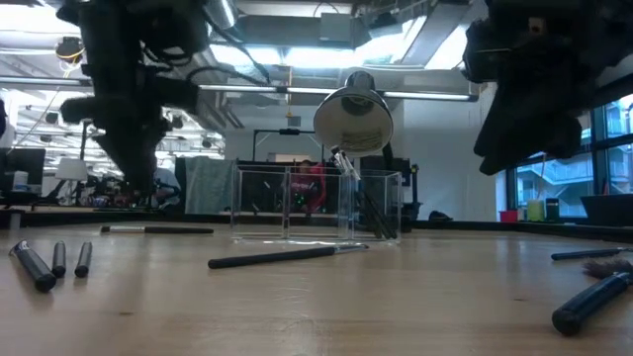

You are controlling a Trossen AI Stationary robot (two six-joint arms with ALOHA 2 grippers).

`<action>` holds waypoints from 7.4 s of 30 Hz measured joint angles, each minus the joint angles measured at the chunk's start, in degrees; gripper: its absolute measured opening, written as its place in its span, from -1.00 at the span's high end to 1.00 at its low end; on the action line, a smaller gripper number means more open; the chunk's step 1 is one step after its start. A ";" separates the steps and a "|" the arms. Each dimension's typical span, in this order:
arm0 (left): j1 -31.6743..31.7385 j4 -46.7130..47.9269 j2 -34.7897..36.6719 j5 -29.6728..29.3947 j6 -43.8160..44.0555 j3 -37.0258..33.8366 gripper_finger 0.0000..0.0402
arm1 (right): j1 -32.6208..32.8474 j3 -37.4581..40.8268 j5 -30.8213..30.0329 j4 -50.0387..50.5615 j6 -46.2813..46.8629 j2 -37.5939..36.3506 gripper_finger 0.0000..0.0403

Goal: Pick & Place Makeup Supplies
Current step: Put the makeup brush into the transparent organizer

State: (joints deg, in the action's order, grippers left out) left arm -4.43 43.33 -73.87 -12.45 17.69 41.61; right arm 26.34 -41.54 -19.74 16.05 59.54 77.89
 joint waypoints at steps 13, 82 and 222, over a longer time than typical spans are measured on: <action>6.79 -13.66 12.25 -1.62 2.62 -12.98 0.68 | 0.14 0.00 -3.08 0.11 -0.38 0.00 0.24; 9.78 -22.69 6.93 1.89 -0.33 -20.69 0.53 | 0.14 0.03 -3.09 -0.80 -1.32 0.00 0.24; -19.73 -15.78 22.74 -28.16 23.03 -8.00 0.17 | -8.93 -18.45 -18.95 -25.11 -49.98 12.88 0.84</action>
State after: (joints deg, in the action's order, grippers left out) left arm -24.16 27.54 -51.13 -40.61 40.72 33.61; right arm 17.41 -59.99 -38.69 -9.06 9.55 90.77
